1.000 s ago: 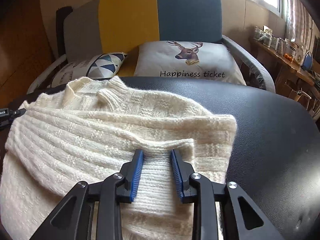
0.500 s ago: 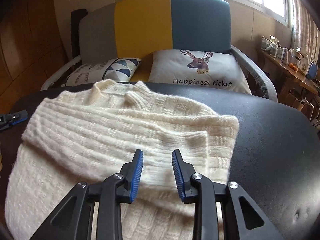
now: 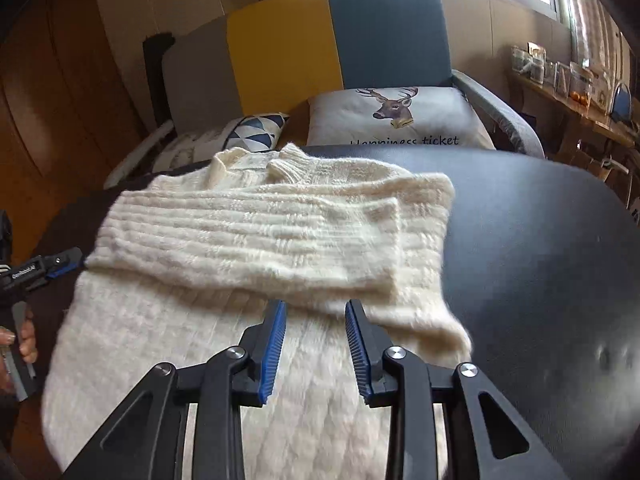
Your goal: Fold clothes
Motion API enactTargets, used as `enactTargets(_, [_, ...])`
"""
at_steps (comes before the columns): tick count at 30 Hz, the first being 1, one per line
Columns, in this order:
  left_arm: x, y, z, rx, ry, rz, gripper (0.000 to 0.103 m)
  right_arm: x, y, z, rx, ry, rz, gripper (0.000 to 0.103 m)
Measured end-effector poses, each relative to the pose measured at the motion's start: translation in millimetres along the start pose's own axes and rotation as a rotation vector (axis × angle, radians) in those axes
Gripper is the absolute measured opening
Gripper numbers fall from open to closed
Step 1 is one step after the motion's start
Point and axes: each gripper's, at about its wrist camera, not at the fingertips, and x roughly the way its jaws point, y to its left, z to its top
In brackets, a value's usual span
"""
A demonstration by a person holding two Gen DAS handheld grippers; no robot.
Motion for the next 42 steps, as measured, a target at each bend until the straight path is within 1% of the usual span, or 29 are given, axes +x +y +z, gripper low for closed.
enactTargets(1, [-13, 6, -9, -0.014, -0.001, -0.027, 0.051, -14, -13, -13, 0.04, 0.014, 0.055, 0.037])
enactTargets(2, [-25, 12, -19, -0.021, 0.0, -0.047, 0.051, -27, -28, -28, 0.08, 0.037, 0.091, 0.038])
enactTargets(5, [-58, 24, -52, 0.003, 0.025, -0.078, 0.052, -67, -66, -77, 0.2, 0.084, 0.141, 0.039])
enactTargets(6, [-68, 27, -63, 0.017, 0.037, -0.088, 0.052, -77, -77, -95, 0.257, 0.11, 0.185, 0.04])
enactTargets(7, [-73, 29, -72, 0.024, 0.047, -0.096, 0.052, -84, -88, -112, 0.32, 0.147, 0.236, 0.041])
enactTargets(8, [-76, 30, -78, 0.027, 0.056, -0.102, 0.053, -89, -94, -127, 0.353, 0.172, 0.266, 0.041])
enactTargets(11, [-83, 31, -95, 0.035, 0.08, -0.119, 0.054, -92, -101, -162, 0.416, 0.245, 0.358, 0.042])
enactTargets(12, [-85, 31, -100, 0.037, 0.089, -0.125, 0.055, -93, -101, -169, 0.43, 0.237, 0.399, 0.042])
enactTargets(14, [-90, 32, -111, 0.043, 0.105, -0.137, 0.057, -85, -98, -173, 0.454, 0.242, 0.476, 0.042])
enactTargets(15, [-92, 33, -117, 0.046, 0.114, -0.142, 0.06, -80, -96, -175, 0.466, 0.246, 0.514, 0.042])
enactTargets(16, [-94, 33, -122, 0.048, 0.122, -0.148, 0.062, -76, -92, -173, 0.458, 0.248, 0.526, 0.042])
enactTargets(17, [-97, 33, -128, 0.051, 0.13, -0.154, 0.063, -72, -88, -170, 0.446, 0.25, 0.534, 0.042])
enactTargets(19, [-101, 34, -139, 0.056, 0.147, -0.165, 0.071, -64, -80, -163, 0.424, 0.254, 0.55, 0.041])
enactTargets(22, [-108, 35, -156, 0.064, 0.172, -0.183, 0.073, -52, -67, -154, 0.39, 0.26, 0.574, 0.041])
enactTargets(25, [-111, 39, -160, 0.03, 0.172, -0.203, 0.073, -51, -62, -152, 0.371, 0.257, 0.558, 0.041])
enactTargets(27, [-112, 39, -159, 0.013, 0.177, -0.217, 0.073, -53, -56, -154, 0.343, 0.238, 0.536, 0.041])
enactTargets(29, [-113, 33, -159, 0.044, 0.174, -0.199, 0.059, -54, -49, -156, 0.31, 0.216, 0.514, 0.042])
enactTargets(30, [-114, 28, -159, 0.08, 0.173, -0.172, 0.038, -55, -46, -157, 0.293, 0.205, 0.502, 0.042])
enactTargets(31, [-112, 25, -159, 0.102, 0.178, -0.156, 0.027, -55, -44, -157, 0.282, 0.199, 0.495, 0.042])
enactTargets(33, [-108, 23, -157, 0.106, 0.191, -0.15, 0.027, -56, -41, -158, 0.263, 0.182, 0.484, 0.042])
enactTargets(35, [-107, 29, -155, 0.069, 0.205, -0.167, 0.03, -57, -36, -160, 0.235, 0.162, 0.474, 0.042])
enactTargets(37, [-107, 32, -154, 0.045, 0.215, -0.175, 0.03, -59, -33, -163, 0.206, 0.146, 0.469, 0.042])
enactTargets(38, [-107, 31, -155, 0.053, 0.214, -0.16, 0.03, -62, -33, -165, 0.187, 0.146, 0.466, 0.042])
enactTargets(39, [-106, 28, -156, 0.065, 0.213, -0.134, 0.025, -62, -31, -164, 0.175, 0.154, 0.461, 0.042])
enactTargets(40, [-106, 25, -156, 0.075, 0.214, -0.116, 0.022, -62, -30, -163, 0.164, 0.163, 0.456, 0.042])
enactTargets(41, [-105, 23, -156, 0.081, 0.218, -0.107, 0.02, -62, -28, -162, 0.154, 0.172, 0.451, 0.042])
enactTargets(42, [-105, 21, -156, 0.087, 0.222, -0.098, 0.016, -62, -29, -161, 0.154, 0.183, 0.449, 0.042])
